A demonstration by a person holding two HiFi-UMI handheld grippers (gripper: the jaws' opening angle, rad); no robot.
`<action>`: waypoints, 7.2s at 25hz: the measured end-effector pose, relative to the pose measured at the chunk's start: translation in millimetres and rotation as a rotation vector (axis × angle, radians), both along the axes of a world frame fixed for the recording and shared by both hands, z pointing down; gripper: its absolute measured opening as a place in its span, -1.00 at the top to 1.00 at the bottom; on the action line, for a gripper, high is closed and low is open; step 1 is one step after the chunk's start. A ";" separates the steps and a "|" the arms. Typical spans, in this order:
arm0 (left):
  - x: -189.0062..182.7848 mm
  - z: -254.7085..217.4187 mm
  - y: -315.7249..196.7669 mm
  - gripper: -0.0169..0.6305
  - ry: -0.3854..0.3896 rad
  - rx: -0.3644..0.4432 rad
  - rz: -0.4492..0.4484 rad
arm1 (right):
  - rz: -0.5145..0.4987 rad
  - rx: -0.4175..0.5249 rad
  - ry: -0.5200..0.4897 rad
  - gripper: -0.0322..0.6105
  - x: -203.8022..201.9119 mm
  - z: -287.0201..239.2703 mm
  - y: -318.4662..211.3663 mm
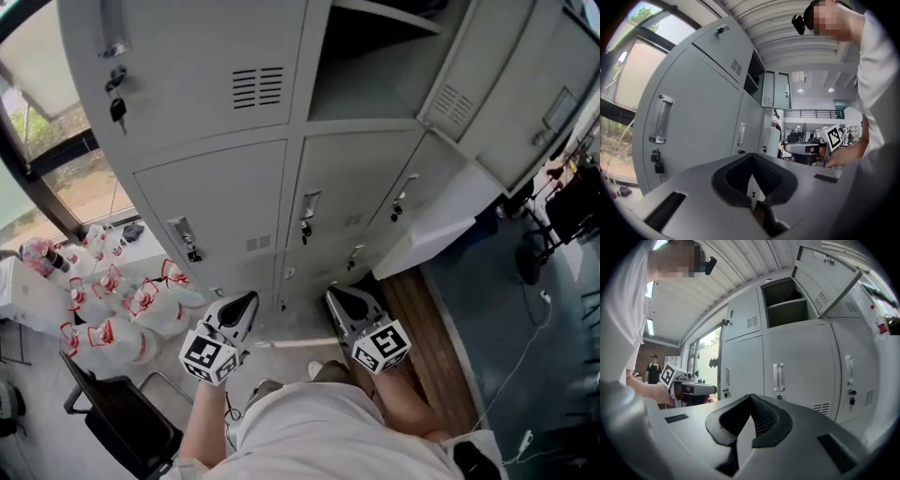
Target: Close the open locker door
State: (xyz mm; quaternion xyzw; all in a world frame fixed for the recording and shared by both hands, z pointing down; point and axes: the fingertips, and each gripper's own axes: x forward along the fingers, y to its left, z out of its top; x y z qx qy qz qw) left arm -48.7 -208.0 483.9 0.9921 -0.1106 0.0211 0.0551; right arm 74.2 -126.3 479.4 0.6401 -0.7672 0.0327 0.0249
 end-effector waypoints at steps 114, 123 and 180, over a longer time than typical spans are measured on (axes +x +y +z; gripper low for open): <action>138.0 -20.6 49.0 0.94 -0.059 0.033 0.160 | 0.278 0.676 0.034 0.61 184.9 -254.5 103.1; 106.8 -17.8 44.5 0.94 -0.078 0.036 0.120 | 0.214 0.696 -0.017 0.58 157.3 -254.6 89.4; -33.4 -7.2 2.9 0.94 -0.115 -0.011 -0.552 | -0.352 0.631 -0.241 0.79 78.7 -268.5 -102.7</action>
